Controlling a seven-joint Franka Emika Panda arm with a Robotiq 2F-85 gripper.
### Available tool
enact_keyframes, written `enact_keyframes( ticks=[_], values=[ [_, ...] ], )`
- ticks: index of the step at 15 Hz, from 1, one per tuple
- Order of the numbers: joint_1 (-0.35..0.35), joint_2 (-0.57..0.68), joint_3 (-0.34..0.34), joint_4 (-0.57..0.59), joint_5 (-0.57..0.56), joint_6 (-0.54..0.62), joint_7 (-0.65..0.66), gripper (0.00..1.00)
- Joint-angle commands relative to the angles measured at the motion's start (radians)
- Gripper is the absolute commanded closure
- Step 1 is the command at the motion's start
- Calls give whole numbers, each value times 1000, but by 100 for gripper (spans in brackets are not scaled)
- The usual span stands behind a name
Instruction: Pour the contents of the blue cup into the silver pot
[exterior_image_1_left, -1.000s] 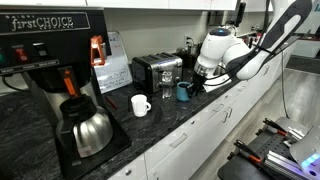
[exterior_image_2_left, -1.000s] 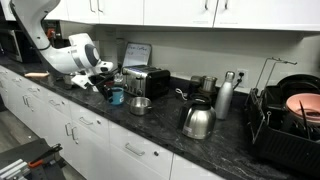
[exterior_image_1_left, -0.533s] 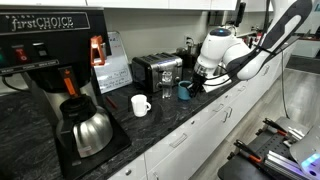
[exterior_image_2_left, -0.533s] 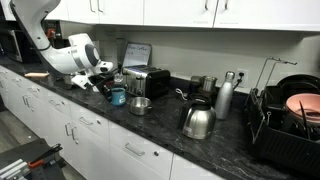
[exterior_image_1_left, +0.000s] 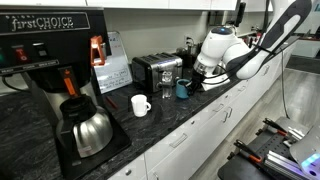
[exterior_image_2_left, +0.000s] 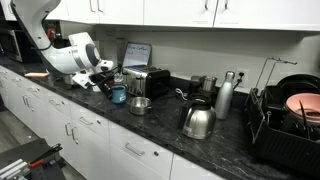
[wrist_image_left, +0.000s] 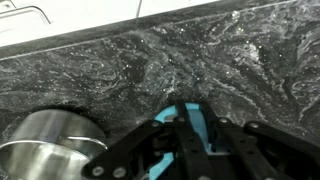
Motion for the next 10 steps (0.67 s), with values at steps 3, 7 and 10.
enact_keyframes(
  ticks=[3, 7, 10],
  values=[
    [-8, 7, 9, 17, 81, 2, -62, 95],
    [-12, 15, 21, 37, 217, -42, -143, 95],
    [156, 6, -133, 63, 441, -72, -320, 95]
  ],
)
